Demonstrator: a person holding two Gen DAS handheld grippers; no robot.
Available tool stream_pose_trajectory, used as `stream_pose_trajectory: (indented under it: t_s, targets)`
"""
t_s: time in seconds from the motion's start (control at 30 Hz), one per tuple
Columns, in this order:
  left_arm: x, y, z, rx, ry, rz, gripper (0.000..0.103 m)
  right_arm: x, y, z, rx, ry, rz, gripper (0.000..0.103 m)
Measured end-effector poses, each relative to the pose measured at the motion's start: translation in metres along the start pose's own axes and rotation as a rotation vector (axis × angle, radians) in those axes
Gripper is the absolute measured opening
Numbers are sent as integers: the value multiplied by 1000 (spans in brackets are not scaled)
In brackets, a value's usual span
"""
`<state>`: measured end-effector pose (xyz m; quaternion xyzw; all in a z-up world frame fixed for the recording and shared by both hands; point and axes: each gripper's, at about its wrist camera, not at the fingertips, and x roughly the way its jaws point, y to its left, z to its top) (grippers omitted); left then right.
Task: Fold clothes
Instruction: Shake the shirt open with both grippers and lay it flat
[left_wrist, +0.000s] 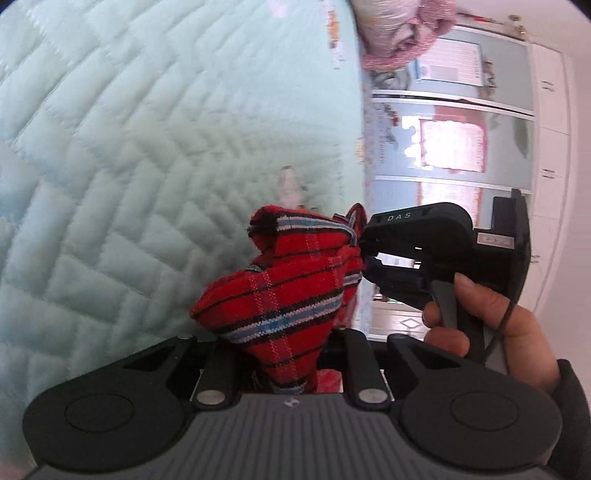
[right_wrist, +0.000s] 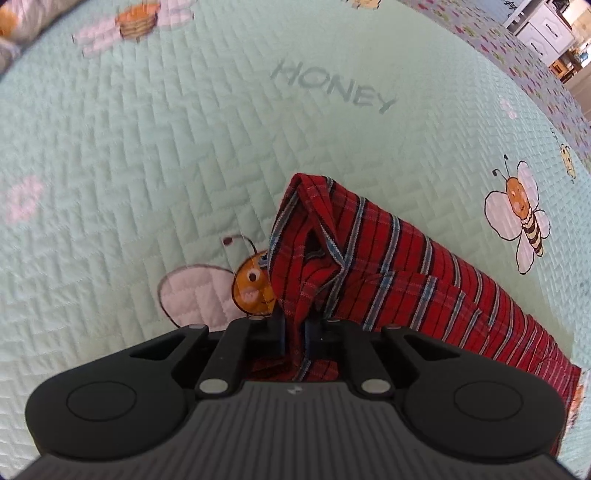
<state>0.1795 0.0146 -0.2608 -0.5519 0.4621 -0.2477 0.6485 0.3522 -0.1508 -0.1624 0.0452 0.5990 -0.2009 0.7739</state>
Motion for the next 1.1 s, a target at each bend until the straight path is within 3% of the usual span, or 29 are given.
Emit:
stream_pose_trajectory:
  t_s: [0.2,0.3,0.4,0.6,0.77,0.87,0.97,1.1]
  targets:
    - [-14,-55,7,176,-55,-27,16,-43,-17,14,60,-63,106,9]
    - [-31,-101,13,332,-94,-28,16,-73,-21,23,101,-111,199,9]
    - [-54,-160,11,515,-137,-20,16,-116,-32,29,162,-179,330,9]
    - [-106,-288,-24,854,-242,-7,16,-223,-94,42,258,-354,621,9]
    - [-139,-374,-101,1111,-290,8,16,-313,-162,29,305,-530,837,9]
    - [-129,-396,-164,1238,-263,32,17,-337,-219,1,352,-613,933,9]
    - [-93,-391,-229,1331,-206,69,17,-326,-283,-33,424,-647,966,9]
    - [-13,-331,-322,1461,-112,156,17,-248,-365,-93,528,-617,950,9]
